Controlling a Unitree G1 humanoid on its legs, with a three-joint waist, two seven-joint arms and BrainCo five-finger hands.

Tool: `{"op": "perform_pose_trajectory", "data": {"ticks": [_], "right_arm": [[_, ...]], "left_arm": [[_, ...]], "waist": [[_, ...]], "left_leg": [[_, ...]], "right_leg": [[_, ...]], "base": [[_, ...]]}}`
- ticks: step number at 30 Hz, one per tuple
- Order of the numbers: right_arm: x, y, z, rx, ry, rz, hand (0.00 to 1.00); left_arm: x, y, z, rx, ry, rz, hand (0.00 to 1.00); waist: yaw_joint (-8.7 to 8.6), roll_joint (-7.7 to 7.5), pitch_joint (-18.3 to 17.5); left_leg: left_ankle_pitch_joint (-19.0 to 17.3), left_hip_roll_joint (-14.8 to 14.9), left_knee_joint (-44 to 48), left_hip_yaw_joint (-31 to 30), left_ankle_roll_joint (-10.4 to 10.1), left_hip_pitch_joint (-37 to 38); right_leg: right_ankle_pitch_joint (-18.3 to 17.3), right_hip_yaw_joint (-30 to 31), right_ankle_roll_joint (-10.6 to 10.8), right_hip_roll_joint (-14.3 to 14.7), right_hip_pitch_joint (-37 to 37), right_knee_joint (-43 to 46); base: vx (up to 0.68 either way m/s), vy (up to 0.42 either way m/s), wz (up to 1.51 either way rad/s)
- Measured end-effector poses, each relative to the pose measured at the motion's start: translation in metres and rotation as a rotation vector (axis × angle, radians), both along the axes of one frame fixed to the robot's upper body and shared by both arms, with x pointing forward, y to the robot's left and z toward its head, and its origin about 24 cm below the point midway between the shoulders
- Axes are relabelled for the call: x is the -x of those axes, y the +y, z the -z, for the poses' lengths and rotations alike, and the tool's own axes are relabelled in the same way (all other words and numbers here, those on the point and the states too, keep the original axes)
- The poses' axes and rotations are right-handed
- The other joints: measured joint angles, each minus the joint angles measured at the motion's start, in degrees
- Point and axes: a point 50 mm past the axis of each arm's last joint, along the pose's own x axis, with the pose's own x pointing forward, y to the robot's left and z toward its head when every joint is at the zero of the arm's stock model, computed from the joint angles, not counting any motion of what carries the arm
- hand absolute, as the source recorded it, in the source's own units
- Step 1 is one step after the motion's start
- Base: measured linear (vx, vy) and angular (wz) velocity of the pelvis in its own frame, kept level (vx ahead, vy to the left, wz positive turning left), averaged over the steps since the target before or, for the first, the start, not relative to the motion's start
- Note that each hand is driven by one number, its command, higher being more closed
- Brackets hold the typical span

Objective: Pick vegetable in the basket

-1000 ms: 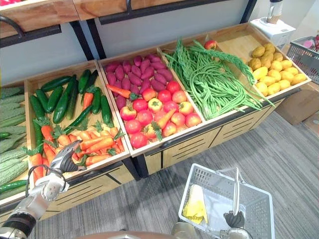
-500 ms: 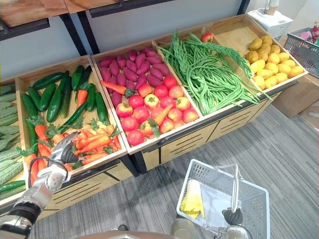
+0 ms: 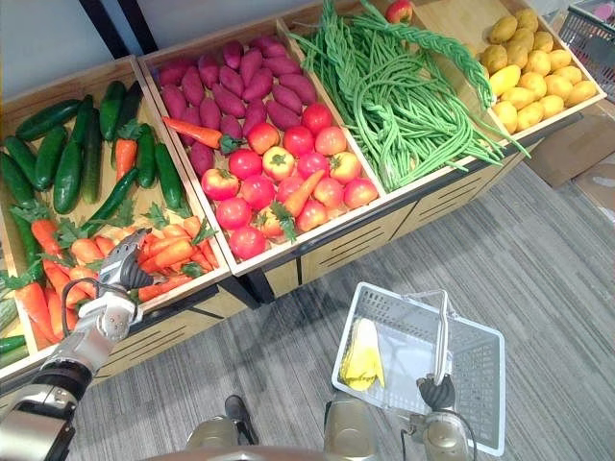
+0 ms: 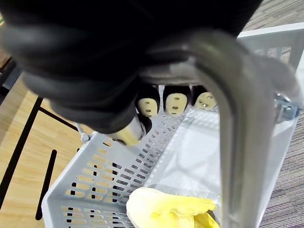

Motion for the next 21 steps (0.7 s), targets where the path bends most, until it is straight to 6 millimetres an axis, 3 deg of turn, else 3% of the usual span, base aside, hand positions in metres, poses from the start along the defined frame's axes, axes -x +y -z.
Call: {"op": "perform_pose_trajectory", "data": {"ticks": [4, 9, 16, 21], "right_arm": [[-0.007, 0.002, -0.004, 0.004, -0.032, -0.018, 1.0], [-0.009, 0.004, -0.005, 0.002, -0.034, -0.033, 1.0], [-0.025, 0.01, -0.012, -0.001, -0.09, -0.063, 1.0], [-0.024, 0.012, -0.011, -0.004, -0.083, -0.074, 1.0]], "left_arm": [[-0.012, -0.003, -0.015, 0.002, -0.079, -0.013, 1.0], [-0.014, -0.002, -0.016, 0.0, -0.078, -0.032, 1.0], [-0.032, -0.009, -0.036, 0.005, -0.143, -0.02, 1.0], [-0.032, -0.01, -0.034, 0.007, -0.138, -0.025, 1.0]], "waist": [[0.1, -0.16, 0.8], [0.18, -0.39, 1.1], [0.33, -1.9, 2.2], [0.31, -1.9, 2.2]], "left_leg": [[0.0, 0.3, 0.9, 0.0, 0.0, -1.7], [0.0, 0.3, 0.9, -0.2, 0.0, -2.1], [0.0, 0.2, 2.0, -0.3, 0.1, -4.4], [0.1, 0.1, 2.0, -0.3, 0.2, -4.4]], "right_leg": [[0.5, 0.1, -0.1, 0.0, -1.3, 0.0], [0.5, -0.1, -0.1, -0.1, -1.5, 0.0], [1.8, 0.3, -0.1, -0.2, -3.2, -0.5], [2.4, 0.3, 0.0, -0.3, -3.0, -1.2]], "base": [[0.0, 0.0, 0.0], [-0.01, -0.003, 0.03], [0.0, -0.002, 0.0], [0.0, -0.001, -0.01]]}}
